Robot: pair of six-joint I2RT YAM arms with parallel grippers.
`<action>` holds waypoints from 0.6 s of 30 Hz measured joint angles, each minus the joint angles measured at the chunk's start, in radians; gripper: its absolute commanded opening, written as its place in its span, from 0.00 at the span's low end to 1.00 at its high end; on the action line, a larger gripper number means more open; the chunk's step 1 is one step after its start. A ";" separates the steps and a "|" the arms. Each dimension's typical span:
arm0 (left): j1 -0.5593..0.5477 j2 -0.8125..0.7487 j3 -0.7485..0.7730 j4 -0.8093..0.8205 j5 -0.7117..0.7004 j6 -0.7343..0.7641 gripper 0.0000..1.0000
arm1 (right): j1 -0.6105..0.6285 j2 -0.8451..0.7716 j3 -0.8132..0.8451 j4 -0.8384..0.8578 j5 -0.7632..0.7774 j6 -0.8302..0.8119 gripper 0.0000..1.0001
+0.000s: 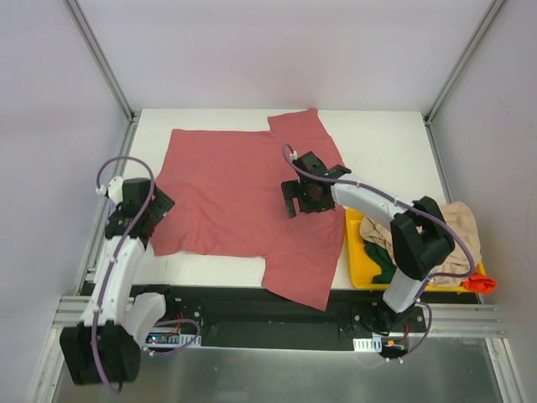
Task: Fold and stack the t-shirts
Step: Flatten out the tshirt, then grap the side of the flattened tshirt closest away from the robot with both arms
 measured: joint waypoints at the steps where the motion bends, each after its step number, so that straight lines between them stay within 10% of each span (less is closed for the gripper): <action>1: 0.001 -0.068 -0.042 0.002 -0.017 -0.025 0.99 | 0.000 -0.025 0.000 -0.006 0.010 0.000 0.96; 18: 0.013 -0.293 -0.312 -0.187 0.031 -0.298 0.78 | -0.003 -0.303 -0.220 0.038 0.077 0.043 0.96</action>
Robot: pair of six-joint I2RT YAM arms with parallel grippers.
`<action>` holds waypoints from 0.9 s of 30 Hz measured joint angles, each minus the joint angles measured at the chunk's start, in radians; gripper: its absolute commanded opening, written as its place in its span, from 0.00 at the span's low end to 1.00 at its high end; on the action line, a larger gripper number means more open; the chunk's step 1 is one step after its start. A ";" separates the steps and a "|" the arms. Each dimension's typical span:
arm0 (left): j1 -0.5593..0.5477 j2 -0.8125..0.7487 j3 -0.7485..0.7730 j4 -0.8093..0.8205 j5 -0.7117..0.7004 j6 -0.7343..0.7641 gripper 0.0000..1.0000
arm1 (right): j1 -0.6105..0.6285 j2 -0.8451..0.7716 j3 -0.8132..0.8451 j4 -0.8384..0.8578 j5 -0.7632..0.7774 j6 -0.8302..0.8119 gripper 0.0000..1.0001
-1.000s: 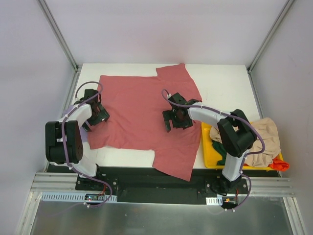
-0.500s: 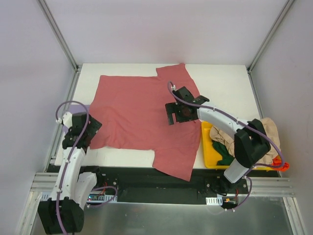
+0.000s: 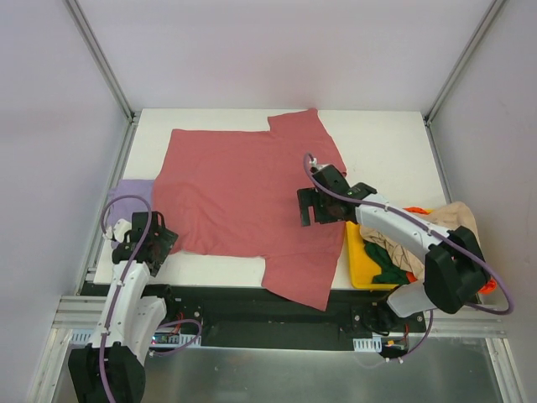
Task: Fold and stack the t-shirts
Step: Grap the side of the flattened tshirt closest away from the robot with both arms
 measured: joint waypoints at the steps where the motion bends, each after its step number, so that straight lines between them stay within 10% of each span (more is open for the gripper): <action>1: 0.000 0.009 0.000 -0.003 0.000 -0.007 0.75 | -0.003 -0.008 -0.014 0.010 0.000 -0.001 0.96; 27: 0.000 0.153 -0.014 0.025 -0.086 -0.085 0.51 | -0.127 -0.106 -0.180 0.225 -0.117 -0.003 0.96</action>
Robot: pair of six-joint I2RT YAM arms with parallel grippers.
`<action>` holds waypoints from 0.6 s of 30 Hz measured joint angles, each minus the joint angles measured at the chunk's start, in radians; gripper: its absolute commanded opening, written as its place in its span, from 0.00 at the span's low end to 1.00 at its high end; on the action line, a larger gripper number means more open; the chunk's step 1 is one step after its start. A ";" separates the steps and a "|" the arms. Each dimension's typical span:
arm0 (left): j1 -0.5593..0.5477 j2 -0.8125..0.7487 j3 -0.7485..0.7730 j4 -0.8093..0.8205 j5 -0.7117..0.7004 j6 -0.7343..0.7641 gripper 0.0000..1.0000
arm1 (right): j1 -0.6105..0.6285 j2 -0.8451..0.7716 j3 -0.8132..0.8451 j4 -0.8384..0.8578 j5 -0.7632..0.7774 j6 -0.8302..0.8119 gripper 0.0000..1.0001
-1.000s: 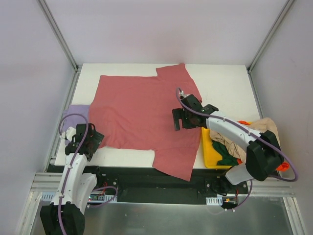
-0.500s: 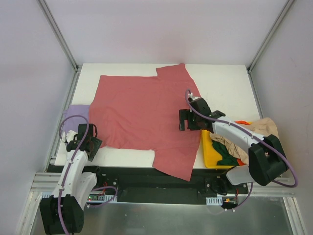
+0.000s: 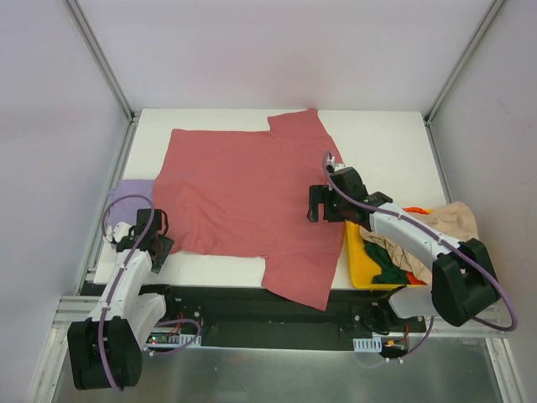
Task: Fold and stack the t-shirts
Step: Grap the side of the flattened tshirt closest away from the robot with both arms
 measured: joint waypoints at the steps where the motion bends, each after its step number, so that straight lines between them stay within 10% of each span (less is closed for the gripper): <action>1: 0.000 0.006 0.000 0.013 0.000 0.000 0.51 | 0.000 0.000 0.000 0.000 0.000 0.000 0.96; 18: 0.000 0.073 -0.004 0.145 -0.034 0.019 0.39 | 0.000 -0.001 -0.001 -0.001 0.001 0.000 0.96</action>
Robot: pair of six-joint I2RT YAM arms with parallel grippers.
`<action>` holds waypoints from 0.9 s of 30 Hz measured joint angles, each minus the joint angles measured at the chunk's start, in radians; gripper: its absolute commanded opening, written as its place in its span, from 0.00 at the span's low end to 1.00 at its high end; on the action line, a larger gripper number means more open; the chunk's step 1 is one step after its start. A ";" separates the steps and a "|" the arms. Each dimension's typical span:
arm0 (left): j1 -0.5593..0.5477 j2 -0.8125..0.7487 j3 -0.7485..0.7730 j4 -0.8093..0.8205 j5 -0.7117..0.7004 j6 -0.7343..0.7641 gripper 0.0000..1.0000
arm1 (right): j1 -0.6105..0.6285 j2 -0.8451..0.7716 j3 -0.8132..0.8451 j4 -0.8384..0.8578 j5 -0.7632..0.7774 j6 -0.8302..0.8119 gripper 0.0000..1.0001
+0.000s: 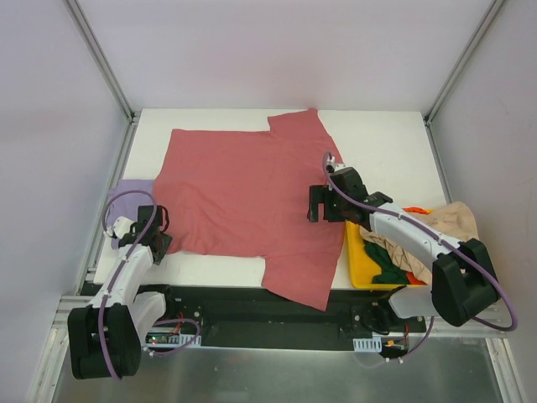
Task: Fold and stack the t-shirts
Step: Grap the side of the flattened tshirt closest away from the robot with both arms
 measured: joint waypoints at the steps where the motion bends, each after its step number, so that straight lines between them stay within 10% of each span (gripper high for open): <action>1: 0.000 0.007 -0.001 0.005 -0.004 0.001 0.38 | 0.000 0.000 0.000 0.000 0.000 0.000 0.96; 9: 0.000 0.038 -0.003 0.038 -0.013 0.006 0.00 | 0.000 0.000 0.000 0.000 0.000 0.000 0.96; 27: 0.000 -0.138 -0.008 0.020 -0.010 0.040 0.00 | 0.002 -0.034 -0.006 -0.021 0.000 -0.005 0.96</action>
